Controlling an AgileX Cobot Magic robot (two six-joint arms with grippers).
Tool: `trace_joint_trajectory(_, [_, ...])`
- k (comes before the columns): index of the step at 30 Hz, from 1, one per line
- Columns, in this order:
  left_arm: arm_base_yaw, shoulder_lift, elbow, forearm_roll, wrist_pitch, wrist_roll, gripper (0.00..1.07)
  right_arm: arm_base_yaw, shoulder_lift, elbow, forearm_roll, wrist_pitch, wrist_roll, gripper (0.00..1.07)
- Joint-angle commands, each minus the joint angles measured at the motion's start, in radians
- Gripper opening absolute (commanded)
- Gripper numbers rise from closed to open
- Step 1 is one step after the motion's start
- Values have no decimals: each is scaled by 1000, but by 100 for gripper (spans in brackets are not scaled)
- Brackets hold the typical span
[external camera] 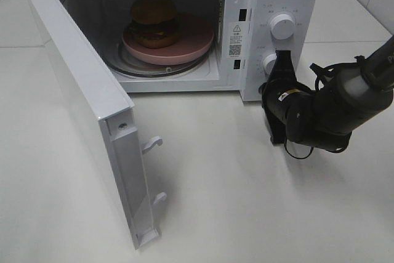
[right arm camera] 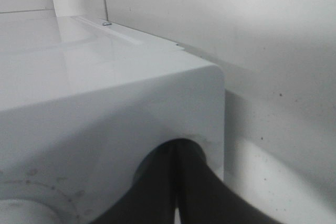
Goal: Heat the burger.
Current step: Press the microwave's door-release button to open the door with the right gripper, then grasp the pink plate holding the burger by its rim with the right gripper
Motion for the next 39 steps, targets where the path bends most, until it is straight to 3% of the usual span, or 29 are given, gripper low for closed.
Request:
trace_joint_trajectory(1, [2,-12,3,-5,-2,-1,98,-50,-12,-113,-56,-328,3,0])
trace_joint_trajectory(9, [2,-12,3,-5,-2,-1,98,-38,-43,-43,-53,-284,10,0])
trace_joint_trajectory(13, [2,-12,3,-5,-2,-1,98,-38,-82,34,-88,-231,30,0])
trace_joint_trajectory(30, [2,-12,3,-5,-2,-1,98,-38,-158,190,-189,-84,97,0])
trace_joint_trajectory(39, [2,-12,3,-5,-2,-1,98,-38,-294,273,-229,-12,59,0])
